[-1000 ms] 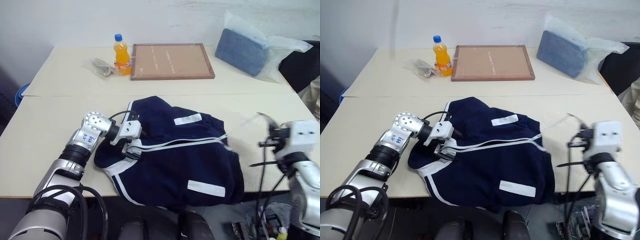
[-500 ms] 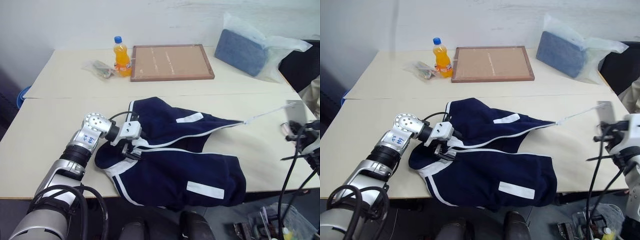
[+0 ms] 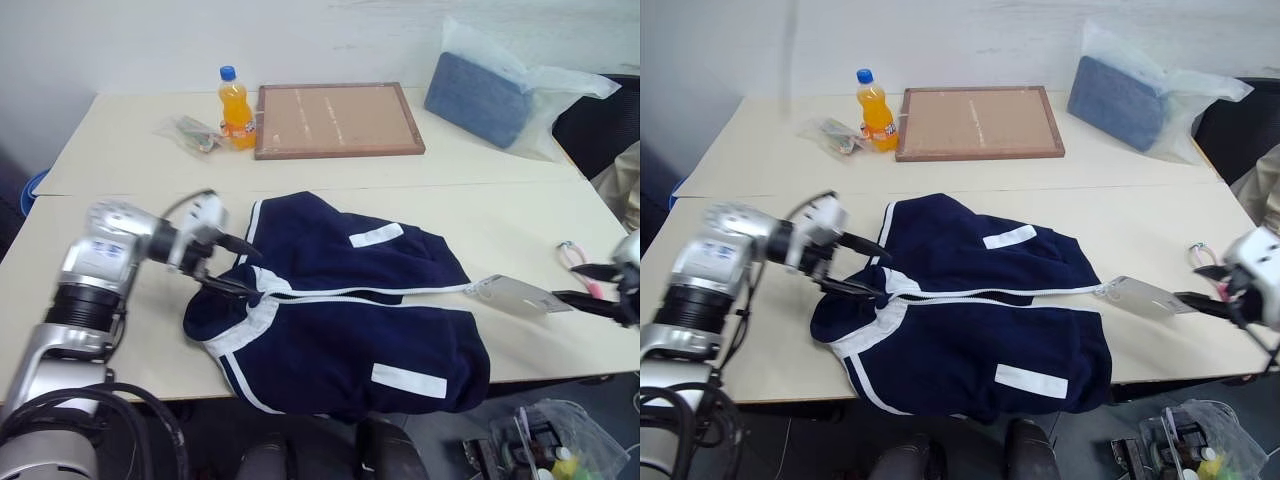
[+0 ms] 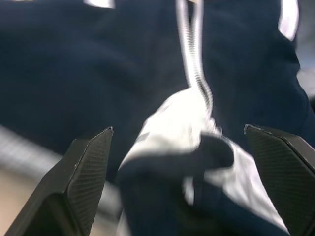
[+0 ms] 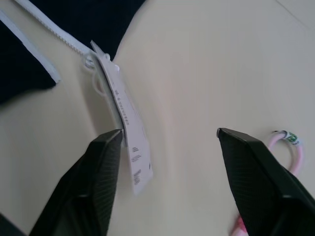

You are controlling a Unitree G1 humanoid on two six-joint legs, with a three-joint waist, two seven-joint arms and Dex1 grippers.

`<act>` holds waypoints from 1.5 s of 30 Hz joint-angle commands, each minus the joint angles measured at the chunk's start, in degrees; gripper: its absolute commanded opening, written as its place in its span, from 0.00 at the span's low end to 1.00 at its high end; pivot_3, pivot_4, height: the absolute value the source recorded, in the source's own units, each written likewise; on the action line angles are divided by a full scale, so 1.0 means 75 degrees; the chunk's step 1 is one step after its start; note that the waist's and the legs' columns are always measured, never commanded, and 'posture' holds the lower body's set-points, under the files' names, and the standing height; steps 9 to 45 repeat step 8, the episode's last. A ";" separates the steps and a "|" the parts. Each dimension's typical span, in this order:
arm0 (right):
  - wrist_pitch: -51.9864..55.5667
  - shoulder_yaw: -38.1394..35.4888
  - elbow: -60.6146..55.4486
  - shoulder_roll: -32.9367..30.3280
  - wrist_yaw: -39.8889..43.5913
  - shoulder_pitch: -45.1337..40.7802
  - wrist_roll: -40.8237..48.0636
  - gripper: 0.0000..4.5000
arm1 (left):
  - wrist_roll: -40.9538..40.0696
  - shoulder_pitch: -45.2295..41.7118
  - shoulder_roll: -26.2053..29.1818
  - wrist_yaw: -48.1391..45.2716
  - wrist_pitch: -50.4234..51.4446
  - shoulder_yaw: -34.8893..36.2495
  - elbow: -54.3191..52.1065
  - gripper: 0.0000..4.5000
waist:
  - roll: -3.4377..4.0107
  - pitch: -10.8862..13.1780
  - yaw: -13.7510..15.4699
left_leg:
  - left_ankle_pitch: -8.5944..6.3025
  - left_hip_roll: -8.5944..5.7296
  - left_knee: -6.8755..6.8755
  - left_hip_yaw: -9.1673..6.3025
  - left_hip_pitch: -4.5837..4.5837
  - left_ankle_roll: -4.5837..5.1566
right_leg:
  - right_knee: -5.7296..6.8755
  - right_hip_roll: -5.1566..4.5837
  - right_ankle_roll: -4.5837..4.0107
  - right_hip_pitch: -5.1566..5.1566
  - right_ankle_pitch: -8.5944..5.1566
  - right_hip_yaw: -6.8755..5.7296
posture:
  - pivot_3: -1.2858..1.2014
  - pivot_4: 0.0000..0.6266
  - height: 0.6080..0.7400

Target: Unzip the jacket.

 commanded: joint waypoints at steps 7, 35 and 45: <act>0.0538 -0.1728 0.2210 -0.1152 0.1913 -0.0114 0.0606 0.99 | -0.0721 0.0268 0.1901 -0.0612 0.0294 0.1414 0.0287 1.00 | -0.0009 0.0005 0.0001 | -0.0003 -0.0004 -0.0006 0.0002 -0.0003 0.0002 | -0.0019 -0.0007 0.0007 0.0005 0.0004 -0.0002 | 0.52 0.24 1.00; 0.0566 -0.1739 0.2260 -0.1127 0.1868 -0.0183 0.0625 0.99 | -0.0726 0.0383 0.1946 -0.0524 0.0179 0.1482 0.0295 1.00 | -0.0009 0.0005 0.0001 | -0.0003 -0.0003 -0.0007 0.0003 -0.0001 0.0001 | -0.0018 -0.0006 0.0007 0.0004 0.0004 0.0000 | 0.52 0.24 1.00; 0.0566 -0.1739 0.2260 -0.1127 0.1868 -0.0183 0.0625 0.99 | -0.0726 0.0383 0.1946 -0.0524 0.0179 0.1482 0.0295 1.00 | -0.0009 0.0005 0.0001 | -0.0003 -0.0003 -0.0007 0.0003 -0.0001 0.0001 | -0.0018 -0.0006 0.0007 0.0004 0.0004 0.0000 | 0.52 0.24 1.00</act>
